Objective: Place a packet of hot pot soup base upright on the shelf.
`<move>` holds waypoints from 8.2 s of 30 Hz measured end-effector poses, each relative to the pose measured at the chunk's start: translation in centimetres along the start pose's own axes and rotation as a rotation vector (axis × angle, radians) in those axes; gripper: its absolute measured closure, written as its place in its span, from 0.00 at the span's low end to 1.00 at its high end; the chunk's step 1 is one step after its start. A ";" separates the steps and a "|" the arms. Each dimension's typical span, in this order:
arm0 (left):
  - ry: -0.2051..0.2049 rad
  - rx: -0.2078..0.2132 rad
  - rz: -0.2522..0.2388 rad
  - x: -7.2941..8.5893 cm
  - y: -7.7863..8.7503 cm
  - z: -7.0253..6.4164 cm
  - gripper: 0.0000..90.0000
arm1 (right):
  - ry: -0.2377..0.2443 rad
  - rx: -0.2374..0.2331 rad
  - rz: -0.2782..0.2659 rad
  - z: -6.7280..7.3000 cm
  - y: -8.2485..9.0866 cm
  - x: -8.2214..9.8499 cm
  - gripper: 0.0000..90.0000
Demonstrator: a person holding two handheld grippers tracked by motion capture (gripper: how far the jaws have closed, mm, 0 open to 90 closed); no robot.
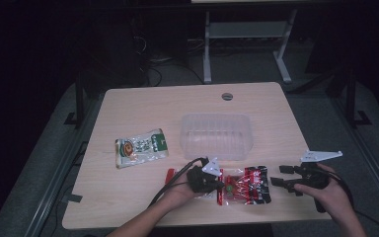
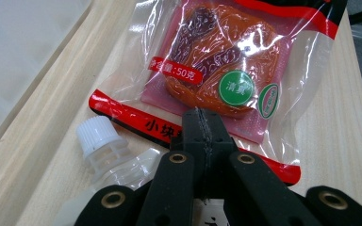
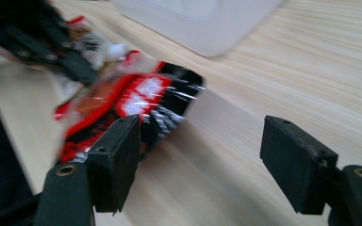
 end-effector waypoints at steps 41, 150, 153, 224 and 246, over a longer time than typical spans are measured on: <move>0.032 0.001 -0.022 0.3 0.1 0.0 1.00 | -0.004 -0.251 0.083 4.0 -5.0 0.2 0.73; 0.154 -0.131 -0.034 10.6 15.3 3.5 0.34 | 0.124 -0.138 -0.145 -0.1 0.7 -14.7 1.00; 0.158 -0.132 -0.034 10.6 15.2 3.6 0.34 | 0.116 -0.132 -0.133 -0.5 0.5 -14.3 1.00; 0.171 -0.130 -0.018 11.2 15.0 3.5 0.33 | 0.059 -0.085 -0.088 -2.7 -3.1 -13.8 0.72; 0.160 -0.130 0.003 11.4 14.9 3.5 0.33 | 0.022 -0.048 -0.044 -3.5 -2.5 -12.2 0.42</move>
Point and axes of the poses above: each handheld gripper's, and its own axes: y roughly backward along the jaws, x roughly out of its underside, z roughly to its left, the point moved 7 cm from there along -y, roughly forward along the jaws, and after that the axes turned 5 degrees about y, right-handed, at the moved point
